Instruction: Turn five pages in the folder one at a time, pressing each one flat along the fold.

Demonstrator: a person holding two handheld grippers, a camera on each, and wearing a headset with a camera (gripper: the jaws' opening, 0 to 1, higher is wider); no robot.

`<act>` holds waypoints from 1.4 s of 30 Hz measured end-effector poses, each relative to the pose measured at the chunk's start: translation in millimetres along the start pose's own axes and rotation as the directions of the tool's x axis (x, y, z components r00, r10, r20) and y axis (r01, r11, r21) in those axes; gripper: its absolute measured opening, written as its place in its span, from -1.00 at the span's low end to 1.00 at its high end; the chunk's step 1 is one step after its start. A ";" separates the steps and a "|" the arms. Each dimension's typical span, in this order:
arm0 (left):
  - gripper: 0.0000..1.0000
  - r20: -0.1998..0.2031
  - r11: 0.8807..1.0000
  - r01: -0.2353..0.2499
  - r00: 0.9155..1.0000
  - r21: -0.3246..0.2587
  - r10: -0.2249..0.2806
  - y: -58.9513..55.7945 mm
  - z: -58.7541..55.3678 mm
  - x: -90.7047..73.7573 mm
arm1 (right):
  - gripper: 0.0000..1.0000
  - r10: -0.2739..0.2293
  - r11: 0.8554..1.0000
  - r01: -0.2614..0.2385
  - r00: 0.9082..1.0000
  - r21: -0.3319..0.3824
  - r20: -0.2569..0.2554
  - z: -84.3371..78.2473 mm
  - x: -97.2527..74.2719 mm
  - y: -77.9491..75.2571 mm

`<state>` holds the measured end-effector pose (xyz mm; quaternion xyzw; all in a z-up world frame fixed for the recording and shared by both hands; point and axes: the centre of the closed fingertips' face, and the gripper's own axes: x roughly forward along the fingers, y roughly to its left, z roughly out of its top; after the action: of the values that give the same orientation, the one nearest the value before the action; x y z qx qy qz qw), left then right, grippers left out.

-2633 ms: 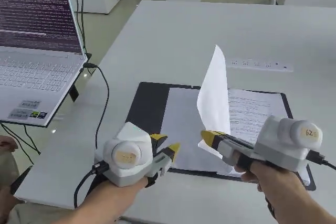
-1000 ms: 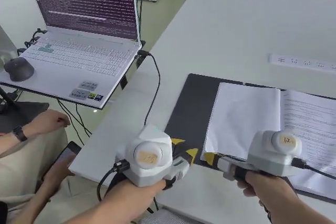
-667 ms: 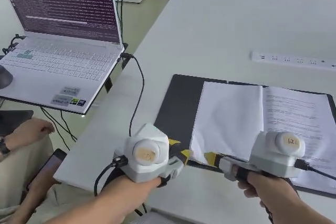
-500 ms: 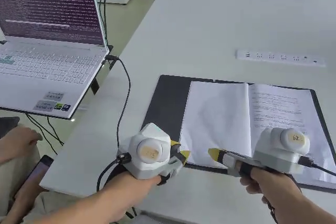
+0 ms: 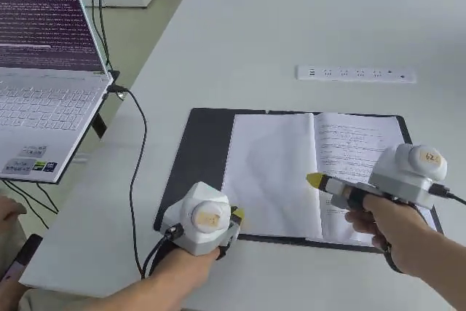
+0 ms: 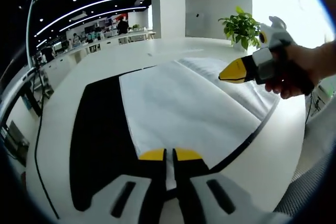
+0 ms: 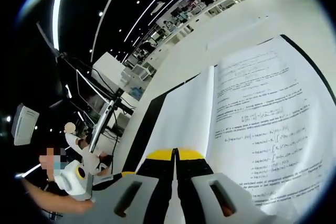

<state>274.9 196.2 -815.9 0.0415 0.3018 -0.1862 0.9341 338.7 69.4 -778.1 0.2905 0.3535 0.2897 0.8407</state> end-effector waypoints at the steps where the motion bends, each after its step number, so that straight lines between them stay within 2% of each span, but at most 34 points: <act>1: -0.93 0.001 1.000 -0.003 1.000 0.008 0.003 -0.4 -0.3 0.6 | -1.00 0.004 1.000 -0.004 1.000 0.013 0.001 2.2 1.5 3.2; 2: -0.93 0.003 1.000 -0.010 1.000 0.025 0.010 -0.8 -0.6 1.0 | -1.00 0.003 1.000 -0.003 1.000 0.021 0.000 4.2 3.6 3.0; 3: -0.94 0.006 0.996 -0.024 1.000 0.083 0.024 0.0 -0.4 1.3 | -1.00 0.010 1.000 -0.010 1.000 0.027 0.001 7.4 7.3 4.2; 4: -0.94 0.005 0.994 -0.024 1.000 0.103 0.023 -1.4 -0.6 1.4 | -1.00 0.014 1.000 -0.014 1.000 0.028 -0.002 9.3 9.9 4.9; 5: -0.94 0.003 0.994 -0.029 1.000 0.102 0.029 -2.2 -1.2 1.2 | -1.00 0.013 1.000 -0.012 1.000 0.026 -0.010 11.1 12.7 5.5; 6: -0.94 0.004 0.995 -0.030 1.000 0.090 0.029 -1.5 -1.1 1.1 | -1.00 0.006 0.999 -0.005 1.000 0.033 -0.019 15.8 18.6 -0.4; 7: -0.94 0.008 0.998 -0.033 0.999 0.061 0.033 -0.1 -1.1 0.8 | -1.00 0.005 0.999 -0.004 1.000 0.043 -0.020 18.9 22.2 -3.8; 8: -0.94 0.012 0.999 -0.031 0.999 0.043 0.030 0.2 -1.5 0.5 | -1.00 0.004 0.997 -0.002 1.000 0.082 -0.018 24.1 28.8 -11.6; 10: -0.95 0.017 0.998 -0.029 0.999 0.059 0.028 0.0 -2.5 1.0 | -1.00 -0.010 0.986 0.013 1.000 0.169 -0.018 29.7 37.5 -25.2; 12: -0.95 0.017 0.997 -0.030 0.999 0.072 0.029 0.1 -2.8 2.1 | -1.00 -0.015 0.984 0.019 1.000 0.179 -0.022 34.1 43.4 -33.6; 14: -0.95 0.016 0.997 -0.032 0.999 0.073 0.031 0.0 -2.2 2.1 | -1.00 0.022 0.975 -0.017 1.000 0.221 -0.017 41.0 50.7 -33.0; 15: -0.95 0.017 0.997 -0.033 0.999 0.071 0.032 0.0 -2.2 2.1 | -1.00 0.019 0.974 -0.013 1.000 0.226 -0.023 44.5 54.6 -36.0; 17: -0.95 0.021 0.996 -0.034 0.999 0.077 0.032 -0.4 -2.1 2.3 | -1.00 0.017 0.969 -0.017 1.000 0.248 0.002 54.8 61.3 -40.4; 18: -0.96 0.022 0.996 -0.035 0.999 0.077 0.034 -0.5 -1.9 2.5 | -1.00 0.010 0.960 -0.015 1.000 0.281 0.019 60.0 64.3 -43.6; 20: -0.96 0.025 0.996 -0.034 0.999 0.083 0.032 -0.8 -1.6 3.0 | -1.00 0.010 0.932 -0.029 0.999 0.363 0.053 68.1 69.6 -48.3; 22: -0.96 0.026 0.996 -0.032 0.999 0.087 0.030 -1.2 -1.1 3.0 | -1.00 0.017 0.881 -0.047 0.998 0.470 0.067 72.4 74.4 -51.8; 23: -0.96 0.028 0.996 -0.031 0.999 0.088 0.028 -1.3 -0.9 3.2 | -1.00 0.025 0.861 -0.058 0.997 0.506 0.072 75.8 78.2 -55.3; 26: -0.96 0.035 0.996 -0.031 0.999 0.084 0.028 -1.5 -0.2 3.7 | -1.00 0.012 0.839 -0.062 0.995 0.541 0.096 84.5 84.3 -63.5; 28: -0.96 0.040 0.996 -0.035 0.999 0.078 0.032 -1.7 0.0 4.1 | -1.00 0.016 0.813 -0.077 0.994 0.577 0.110 89.9 89.2 -65.6; 29: -0.96 0.043 0.996 -0.037 0.999 0.076 0.034 -1.8 0.3 4.2 | -1.00 0.015 0.794 -0.082 0.993 0.602 0.115 92.5 91.9 -67.0; 31: -0.96 0.045 0.997 -0.037 0.998 0.072 0.034 -1.5 0.4 4.7 | -1.00 0.017 0.788 -0.089 0.992 0.610 0.124 95.9 96.0 -69.4; 32: -0.97 0.045 0.997 -0.037 0.998 0.071 0.034 -1.4 0.3 4.8 | -1.00 0.013 0.773 -0.089 0.992 0.629 0.125 97.4 98.2 -68.7; 37: -0.98 0.049 0.997 -0.032 0.998 0.064 0.029 -0.3 0.3 6.2 | -1.00 -0.003 0.775 -0.084 0.991 0.626 0.136 107.3 108.0 -70.6; 40: -0.98 0.047 0.997 -0.030 0.999 0.071 0.027 -0.2 0.3 7.3 | -1.00 -0.035 0.796 -0.063 0.988 0.602 0.150 113.6 115.1 -71.3; 42: -0.98 0.046 0.997 -0.030 0.999 0.074 0.027 0.0 0.3 7.6 | -1.00 -0.048 0.795 -0.057 0.986 0.604 0.157 115.8 117.9 -72.2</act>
<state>280.7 193.7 -820.1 0.0763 0.2730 -0.1849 0.9410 516.0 70.3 -811.1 0.5682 0.3566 0.1384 0.7286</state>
